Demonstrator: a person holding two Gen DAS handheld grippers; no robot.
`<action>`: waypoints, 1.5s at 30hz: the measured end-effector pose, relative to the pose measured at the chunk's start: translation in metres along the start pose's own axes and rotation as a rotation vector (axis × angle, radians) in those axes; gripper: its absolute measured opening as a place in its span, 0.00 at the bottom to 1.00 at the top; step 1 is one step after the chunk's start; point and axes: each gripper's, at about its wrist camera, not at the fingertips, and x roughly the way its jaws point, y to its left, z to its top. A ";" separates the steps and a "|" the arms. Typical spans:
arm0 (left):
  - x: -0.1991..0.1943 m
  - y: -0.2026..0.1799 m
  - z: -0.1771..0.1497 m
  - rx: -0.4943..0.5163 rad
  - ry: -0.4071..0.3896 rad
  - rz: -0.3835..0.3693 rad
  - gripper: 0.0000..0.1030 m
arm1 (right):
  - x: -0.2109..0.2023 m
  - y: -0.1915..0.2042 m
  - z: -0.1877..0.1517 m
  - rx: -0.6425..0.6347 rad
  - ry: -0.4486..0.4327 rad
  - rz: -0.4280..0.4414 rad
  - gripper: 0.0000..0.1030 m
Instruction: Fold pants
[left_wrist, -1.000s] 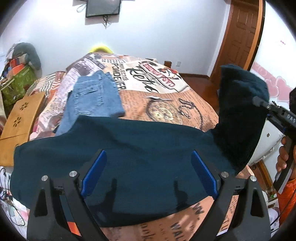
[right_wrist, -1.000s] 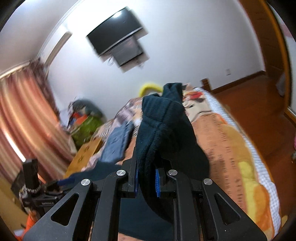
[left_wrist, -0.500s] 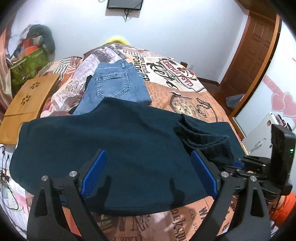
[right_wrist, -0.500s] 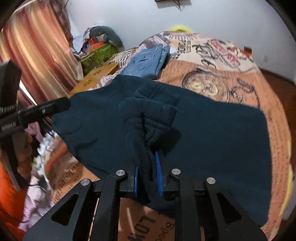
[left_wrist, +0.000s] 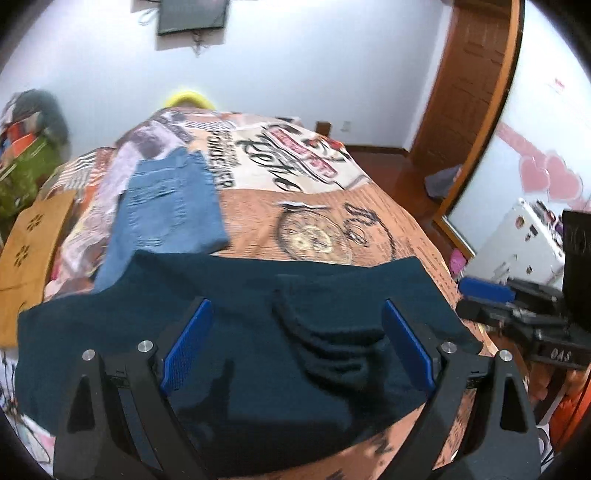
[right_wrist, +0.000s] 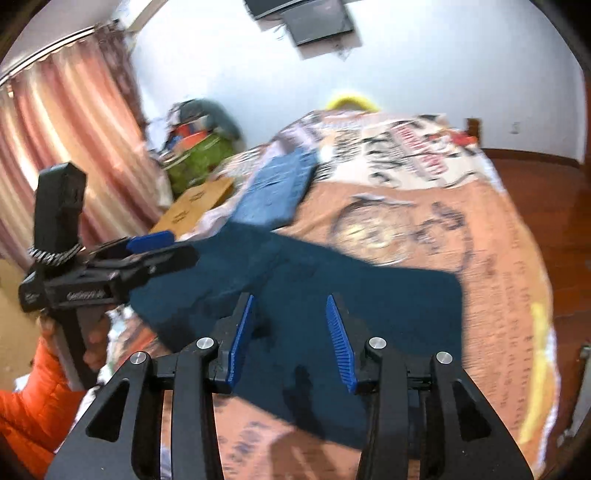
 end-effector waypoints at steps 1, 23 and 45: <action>0.008 -0.005 0.001 0.006 0.015 -0.010 0.91 | 0.000 -0.009 0.000 0.009 0.006 -0.024 0.36; 0.041 0.016 -0.076 -0.007 0.185 0.017 0.94 | 0.023 -0.061 -0.078 0.161 0.181 -0.078 0.36; -0.114 0.190 -0.122 -0.380 -0.069 0.339 0.94 | 0.056 0.044 0.003 -0.122 0.115 -0.032 0.42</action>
